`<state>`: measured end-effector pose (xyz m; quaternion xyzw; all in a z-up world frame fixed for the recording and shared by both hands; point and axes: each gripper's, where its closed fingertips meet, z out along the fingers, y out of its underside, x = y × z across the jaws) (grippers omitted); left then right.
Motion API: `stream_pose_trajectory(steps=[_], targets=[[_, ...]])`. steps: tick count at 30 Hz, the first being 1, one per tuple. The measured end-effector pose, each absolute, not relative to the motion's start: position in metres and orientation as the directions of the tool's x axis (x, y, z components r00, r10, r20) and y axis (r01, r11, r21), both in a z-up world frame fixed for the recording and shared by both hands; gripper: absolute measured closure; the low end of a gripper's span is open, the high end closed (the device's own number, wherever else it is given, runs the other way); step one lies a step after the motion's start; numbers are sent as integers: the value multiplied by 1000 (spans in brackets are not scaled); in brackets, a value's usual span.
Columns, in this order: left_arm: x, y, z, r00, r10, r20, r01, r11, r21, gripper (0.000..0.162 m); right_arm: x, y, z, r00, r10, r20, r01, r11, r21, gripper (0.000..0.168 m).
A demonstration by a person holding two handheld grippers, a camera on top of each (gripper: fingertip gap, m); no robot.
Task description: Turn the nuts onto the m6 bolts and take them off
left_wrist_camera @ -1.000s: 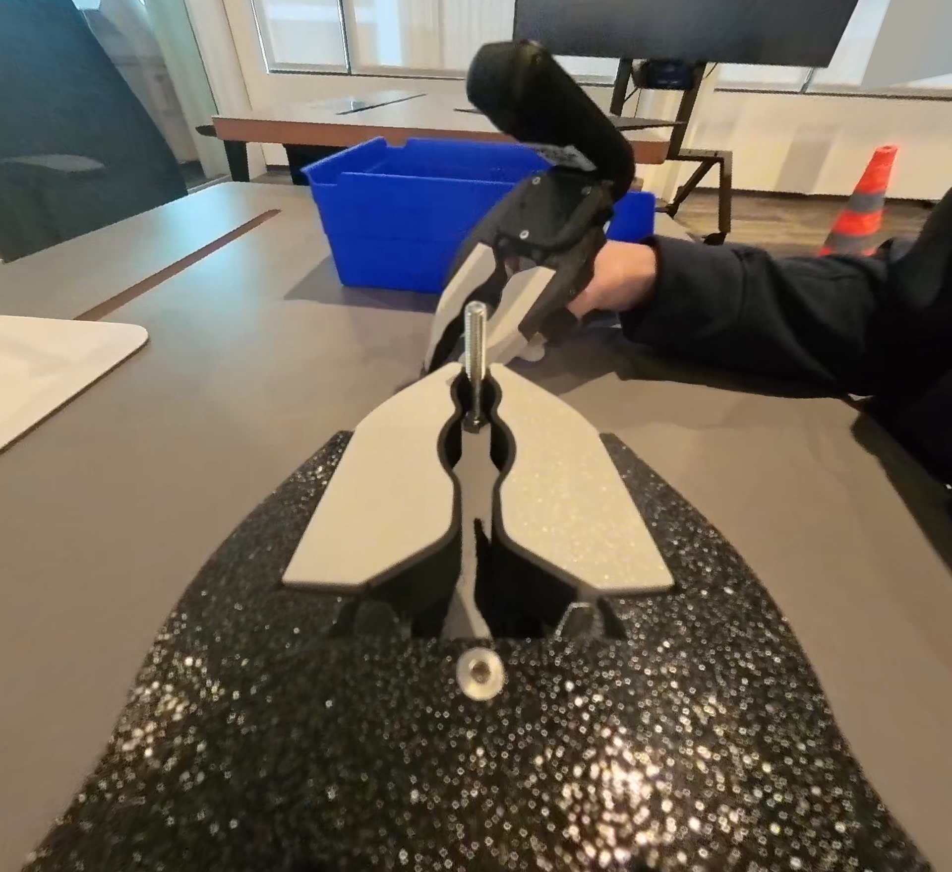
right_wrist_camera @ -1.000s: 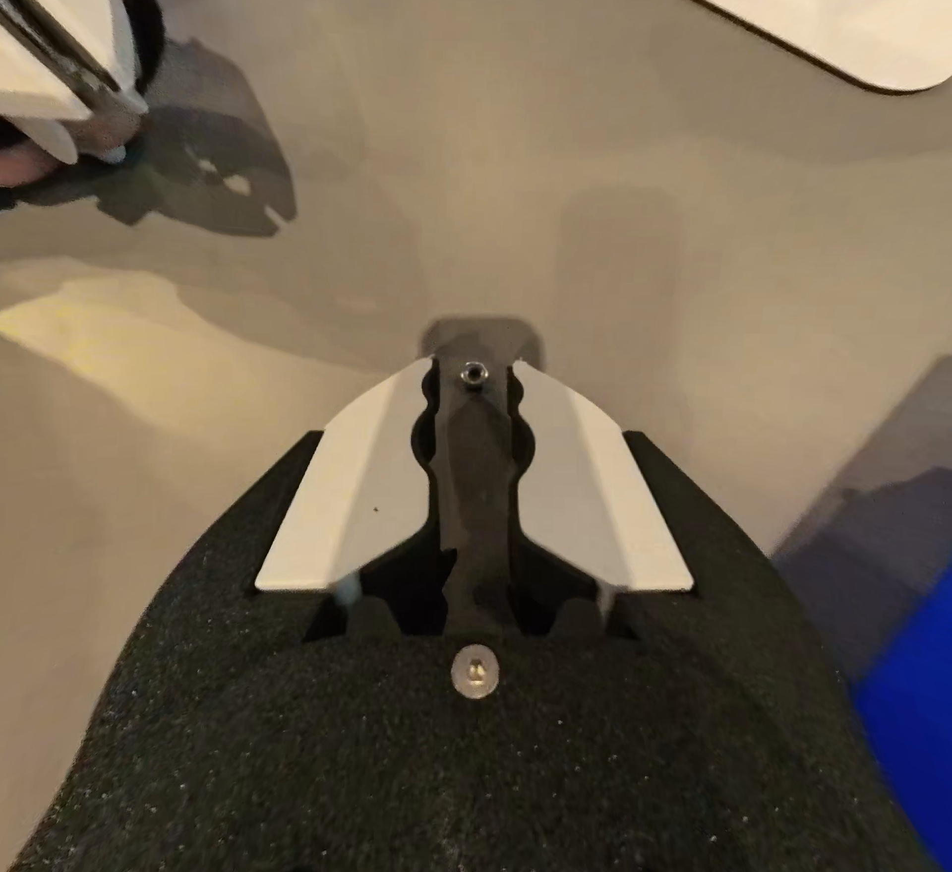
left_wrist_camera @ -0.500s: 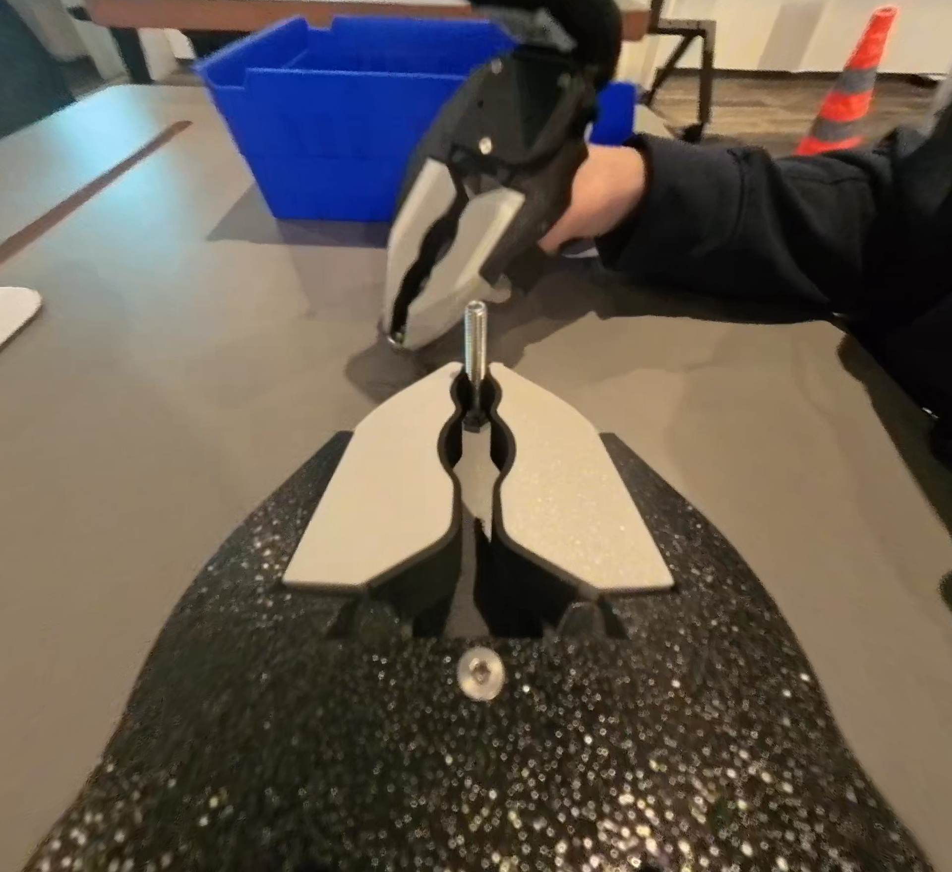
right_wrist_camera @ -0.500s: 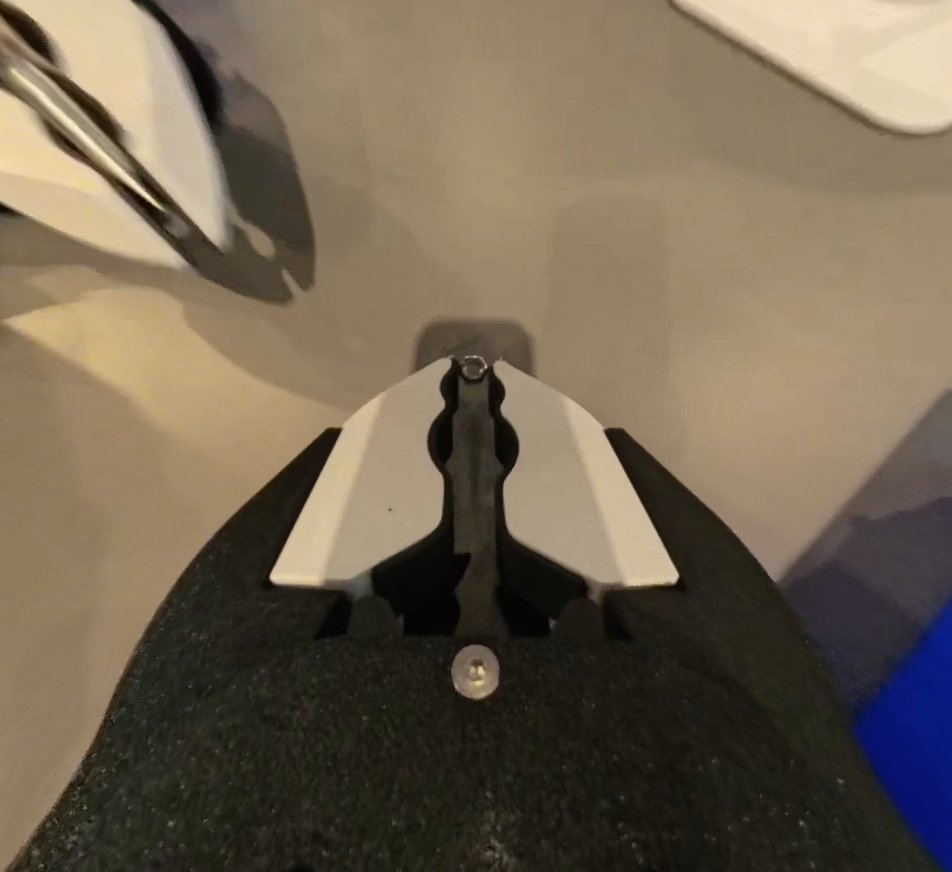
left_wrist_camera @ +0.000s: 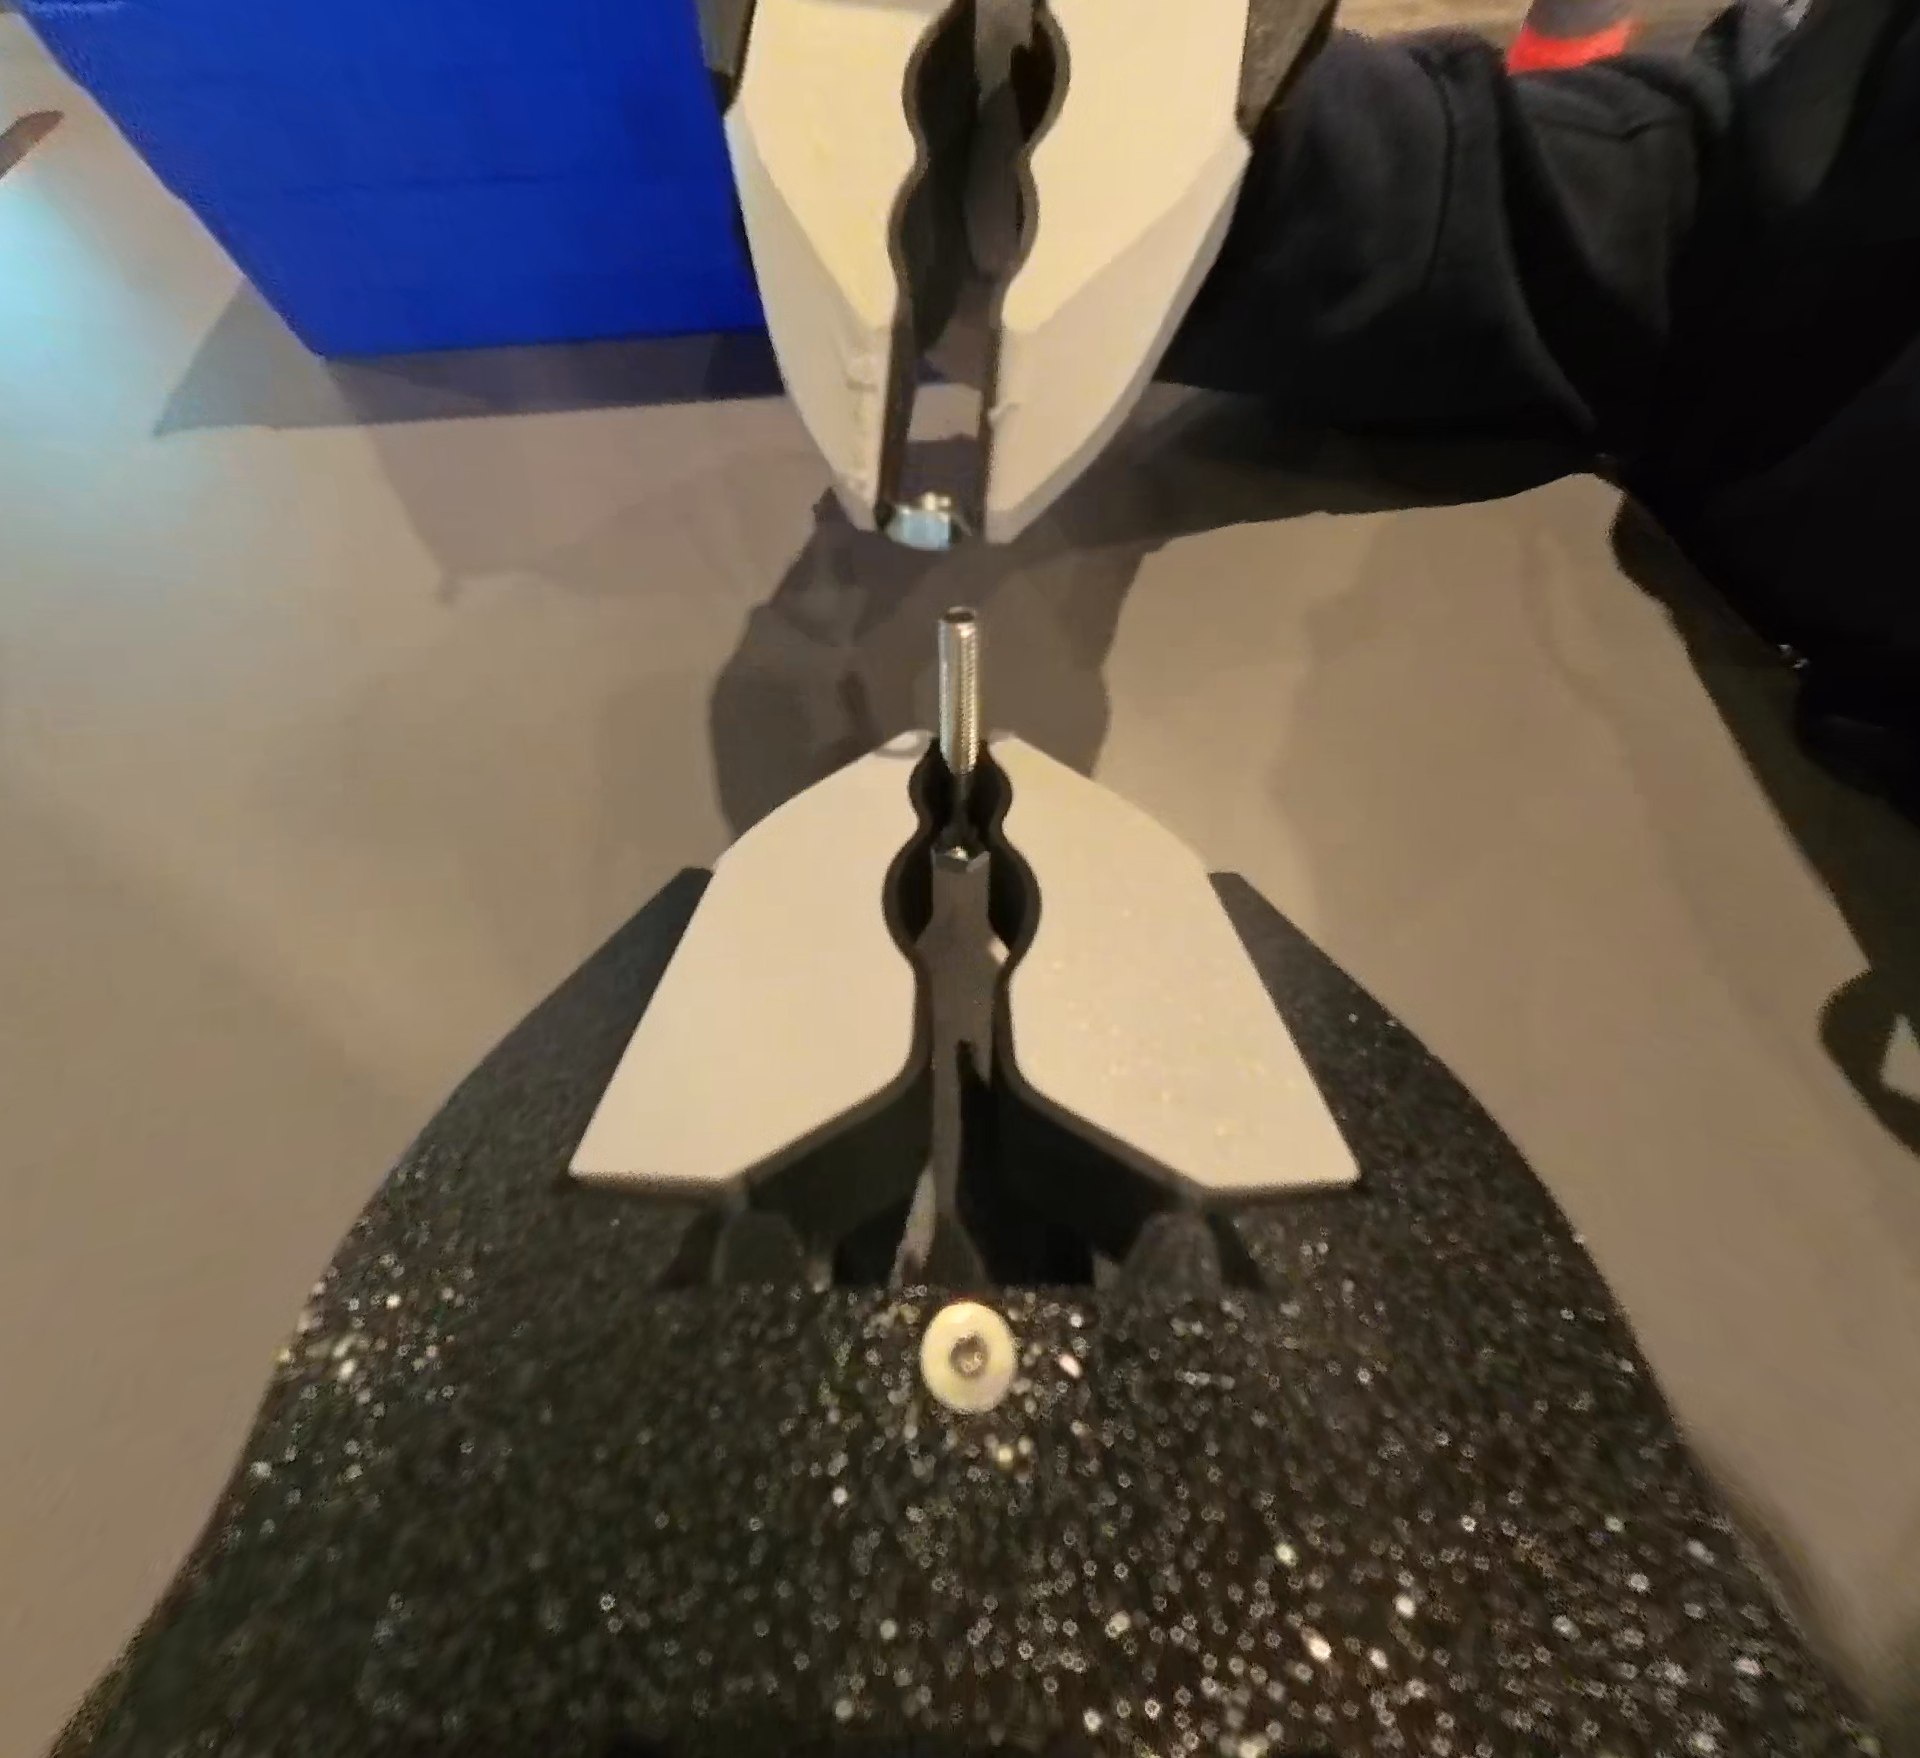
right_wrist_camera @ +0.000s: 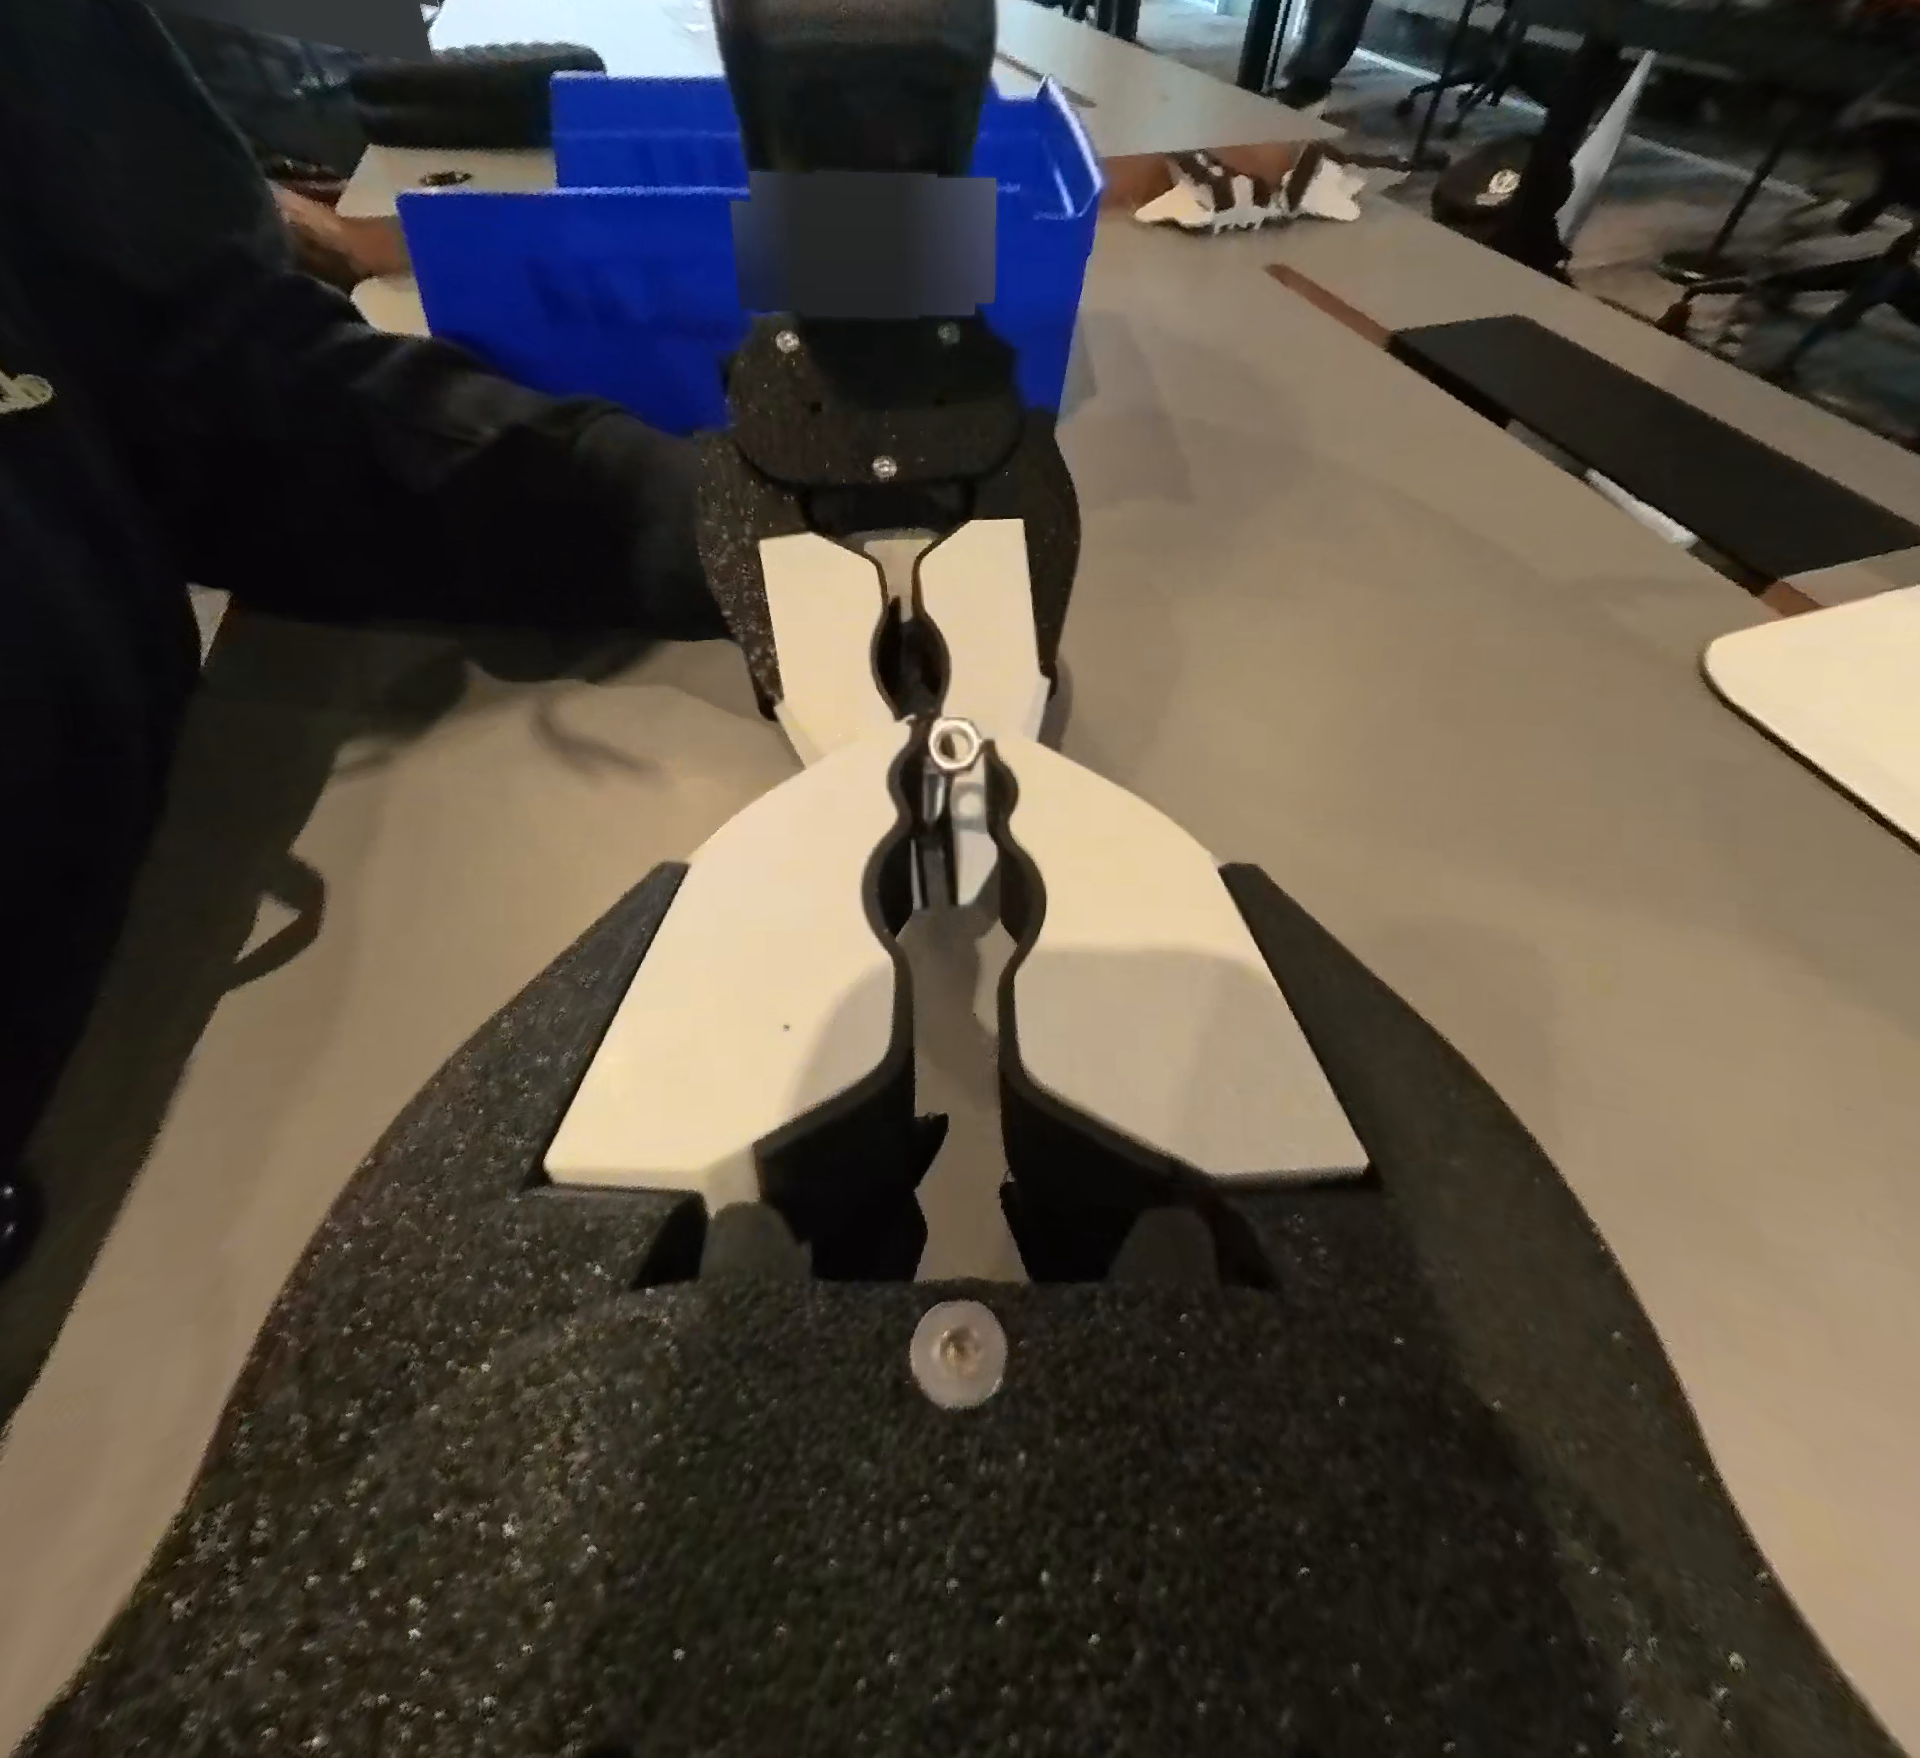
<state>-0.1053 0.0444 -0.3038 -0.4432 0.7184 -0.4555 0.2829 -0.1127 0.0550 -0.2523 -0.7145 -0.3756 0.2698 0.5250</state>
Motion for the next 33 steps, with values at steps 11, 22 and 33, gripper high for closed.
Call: stream_pose_trajectory(steps=[11,22,33], targets=[[-103,44,-309,-443,-896,-16,-409,218,-886,157,-117,52,-266,550,833,60,363,-173,-916,157],[-104,44,-307,-446,-895,-10,-403,211,-890,157,-117,52,-267,553,833,29,338,-193,-921,157],[-103,52,-296,-407,-913,19,-358,141,-923,157,-117,60,-252,581,814,16,201,-125,-972,133]])
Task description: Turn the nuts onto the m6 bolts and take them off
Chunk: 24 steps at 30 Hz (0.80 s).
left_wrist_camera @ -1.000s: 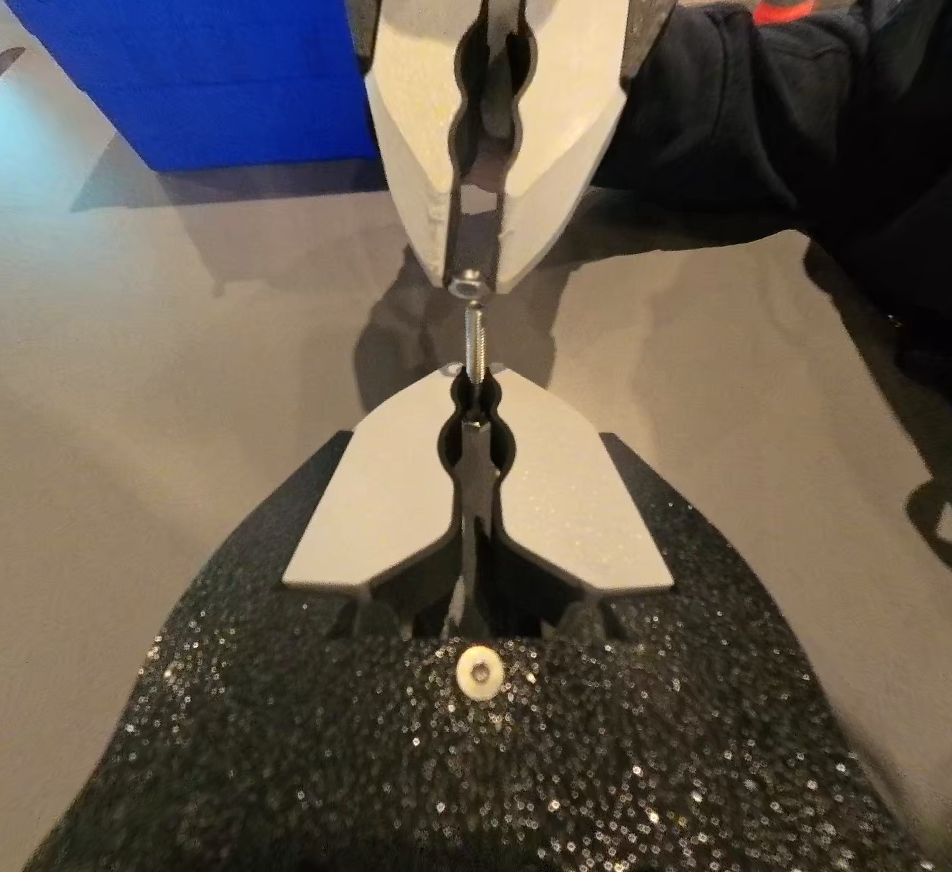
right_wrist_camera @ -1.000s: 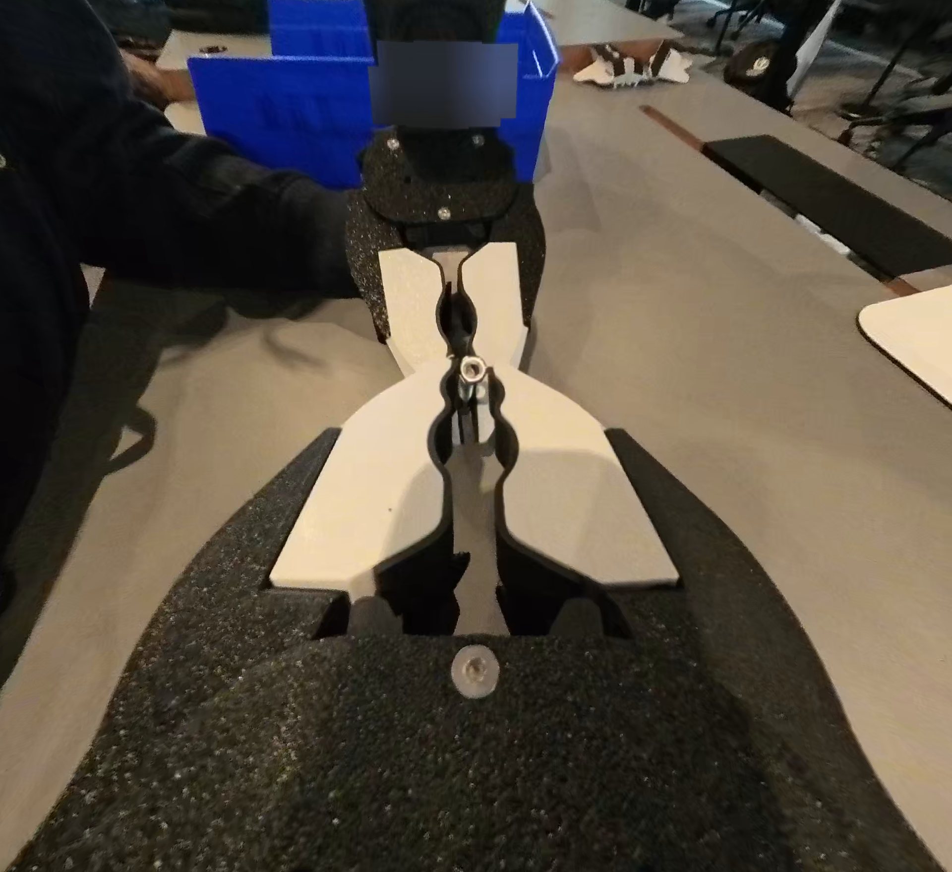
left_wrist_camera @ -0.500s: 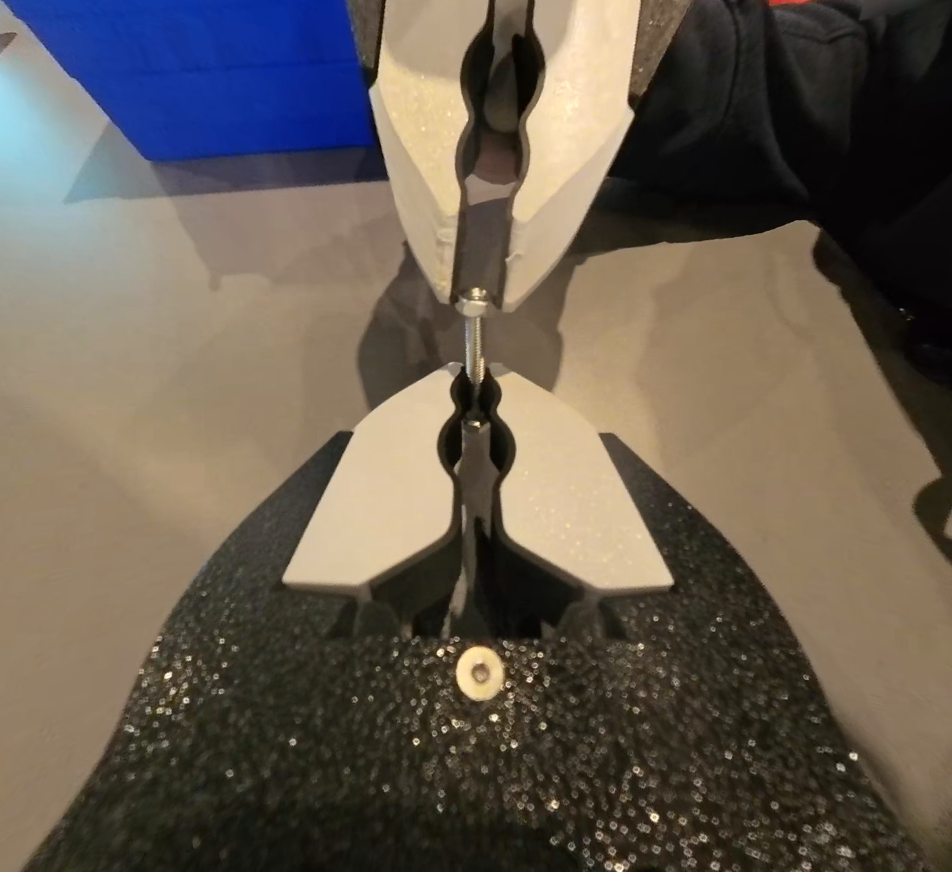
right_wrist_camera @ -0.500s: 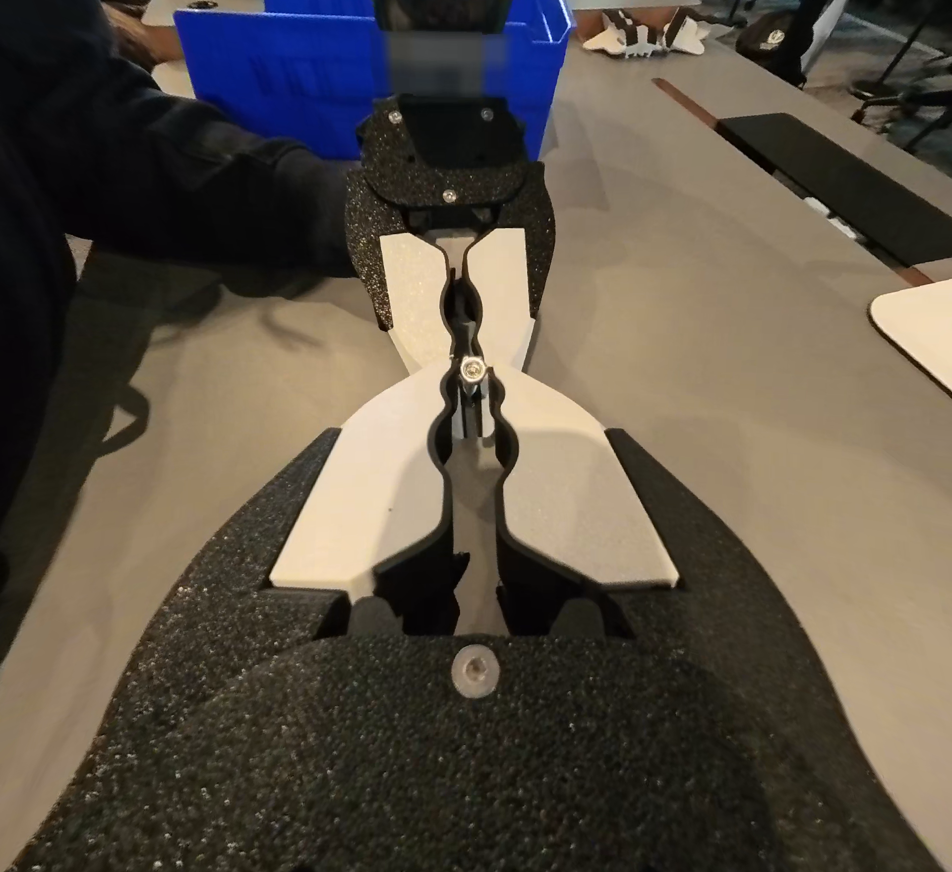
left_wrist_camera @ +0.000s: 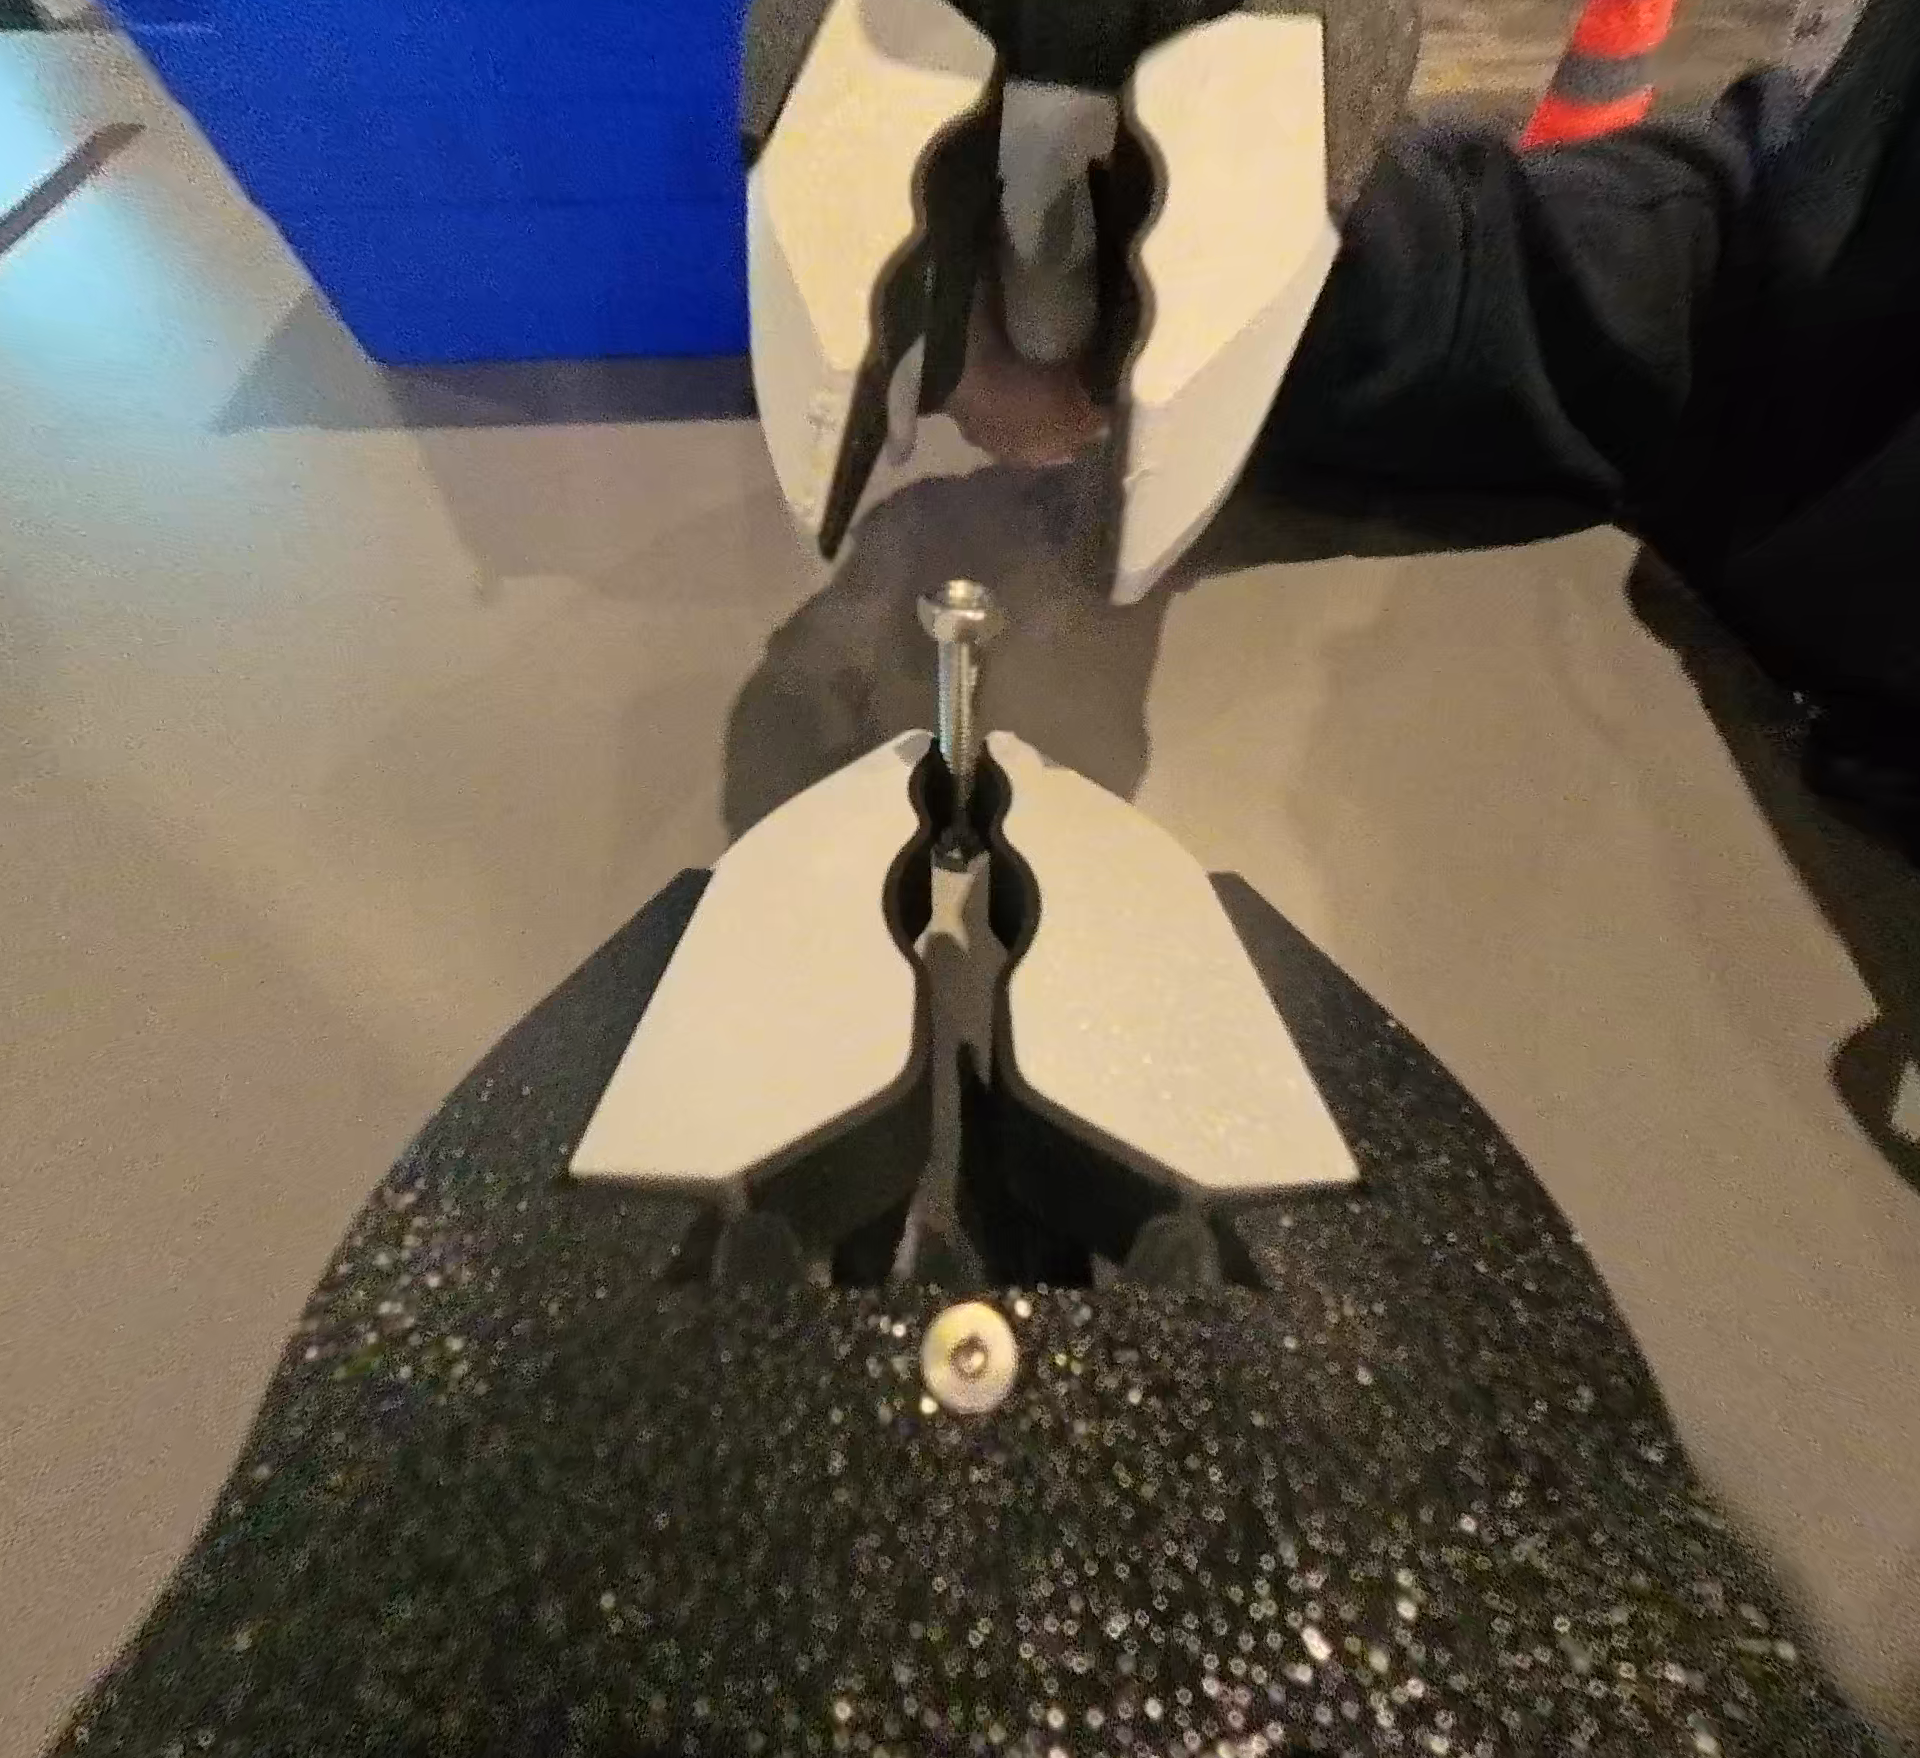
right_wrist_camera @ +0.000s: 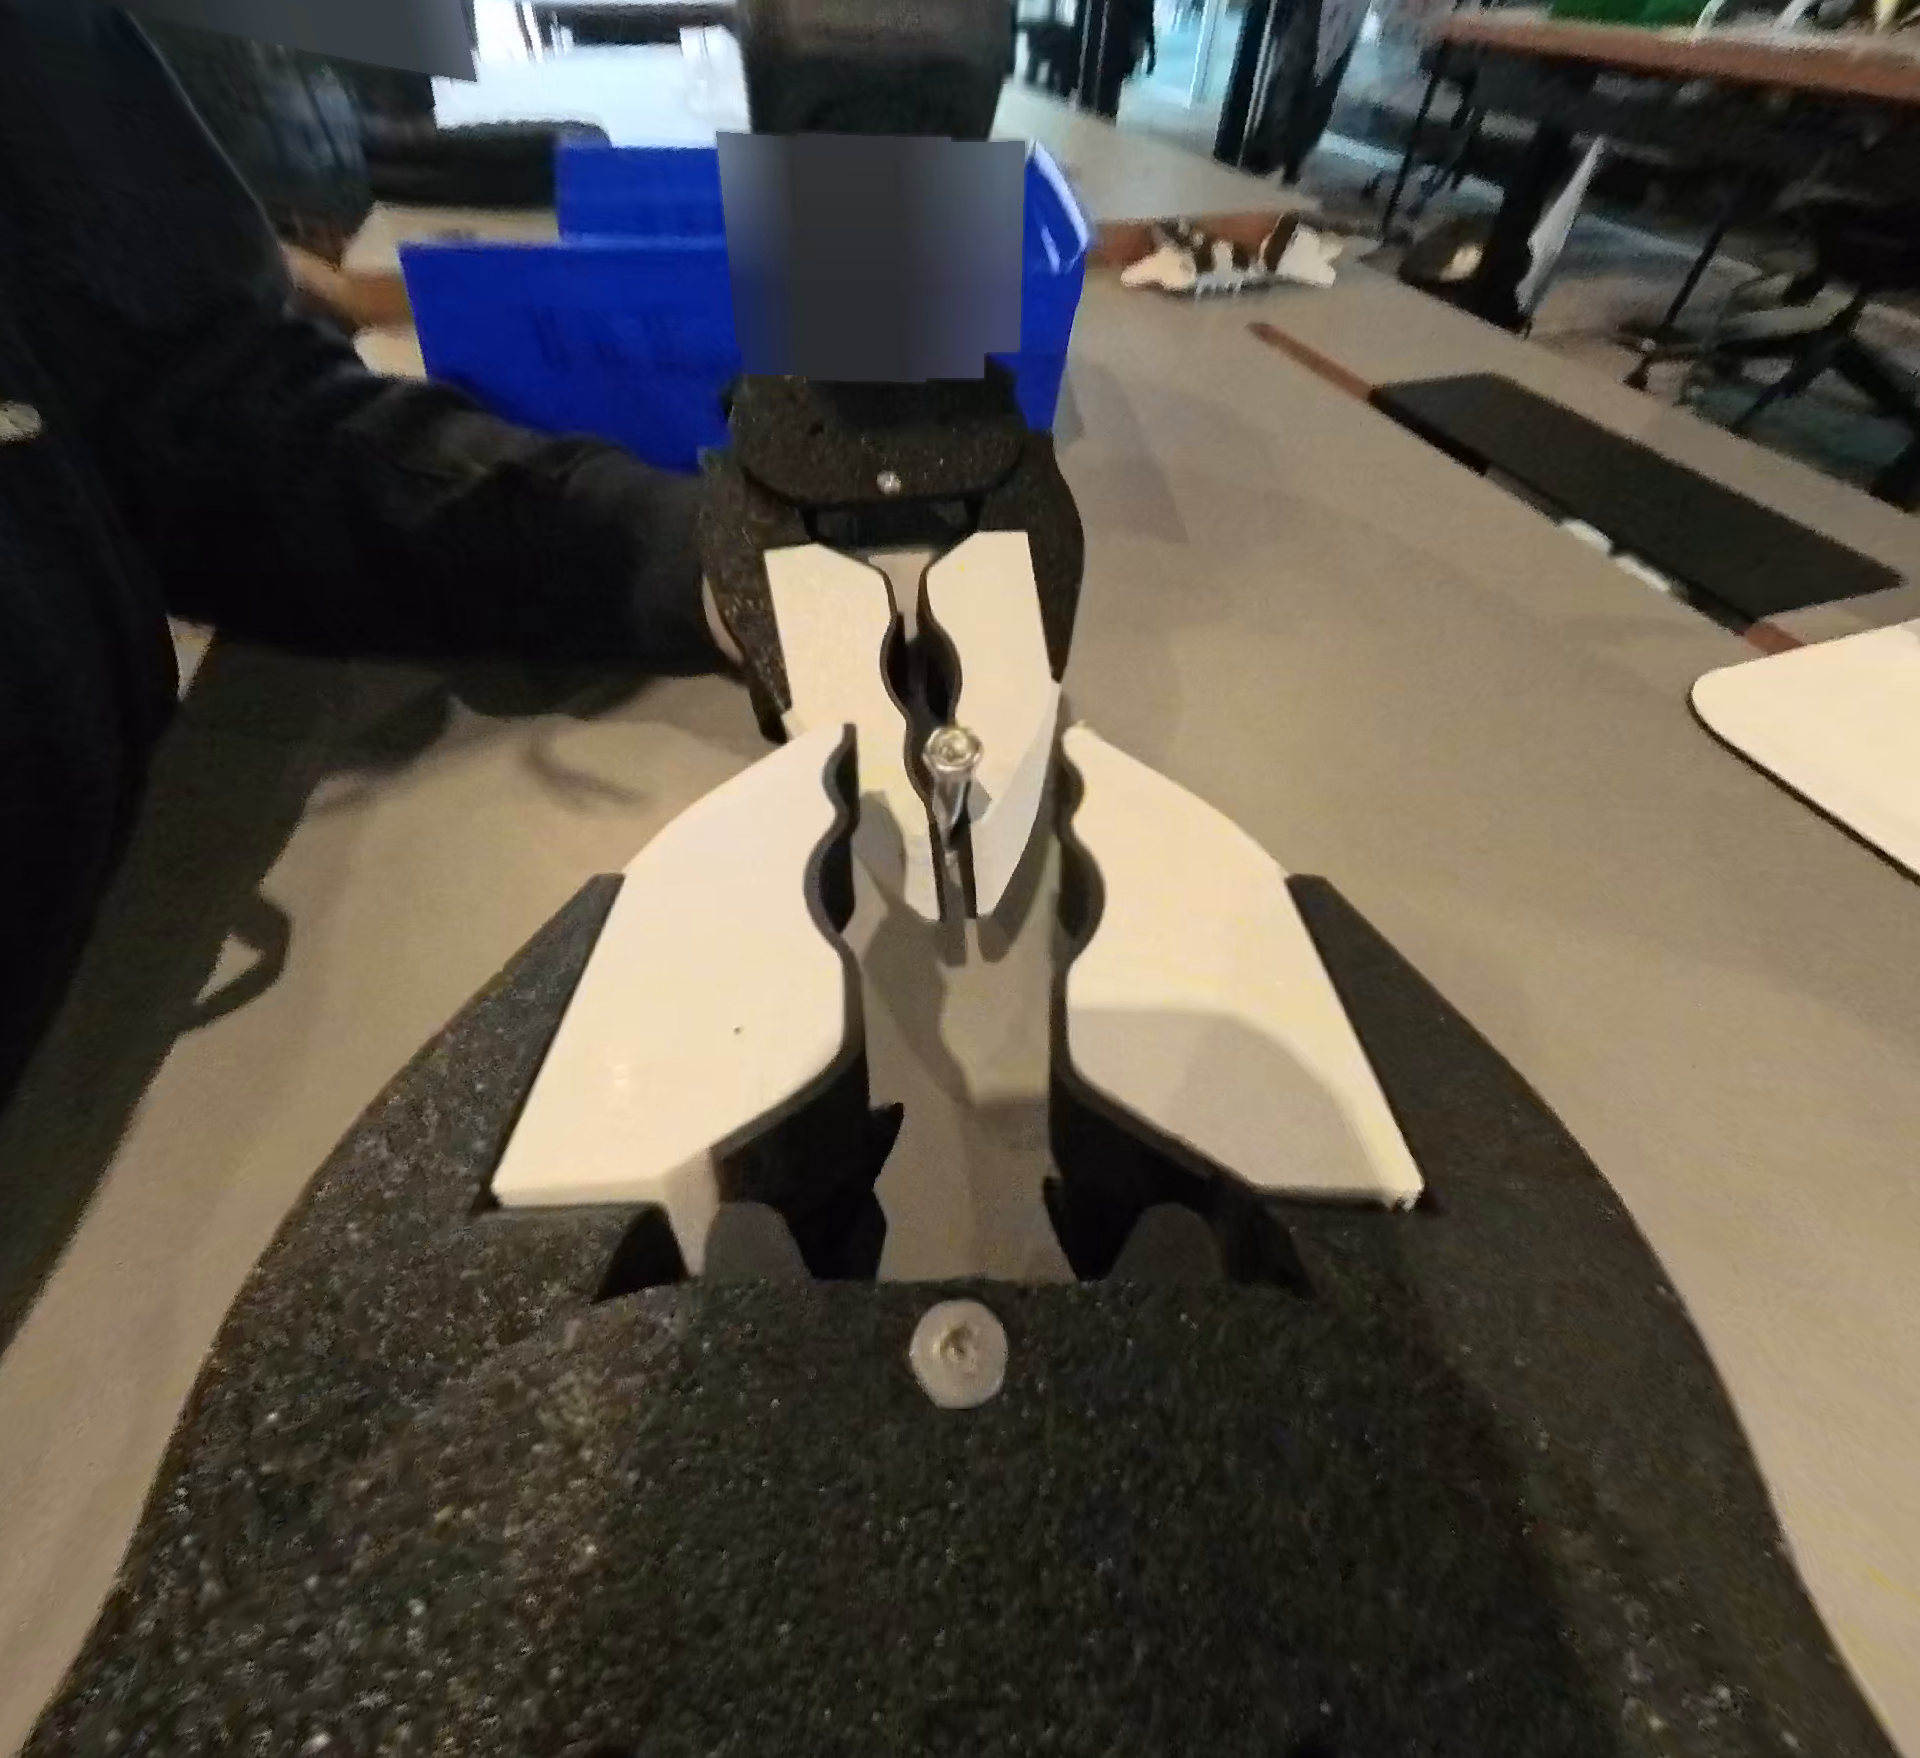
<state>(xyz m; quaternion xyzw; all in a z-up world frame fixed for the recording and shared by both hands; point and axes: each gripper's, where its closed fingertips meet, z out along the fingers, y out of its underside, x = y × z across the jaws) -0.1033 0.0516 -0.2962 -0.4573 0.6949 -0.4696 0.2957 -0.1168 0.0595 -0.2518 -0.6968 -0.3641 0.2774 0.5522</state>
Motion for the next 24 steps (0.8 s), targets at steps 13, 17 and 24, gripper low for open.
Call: stream_pose_trajectory(steps=[13,17,24], targets=[[-105,65,-282,-358,-928,106,-302,8,-953,157,-130,68,-238,581,810,-83,-87,-39,-995,128],[-105,65,-282,-359,-928,104,-303,10,-953,157,-130,68,-239,582,810,-74,-79,-34,-996,130],[-105,65,-282,-360,-927,106,-301,8,-954,157,-130,66,-240,570,819,-74,-79,-35,-996,133]])
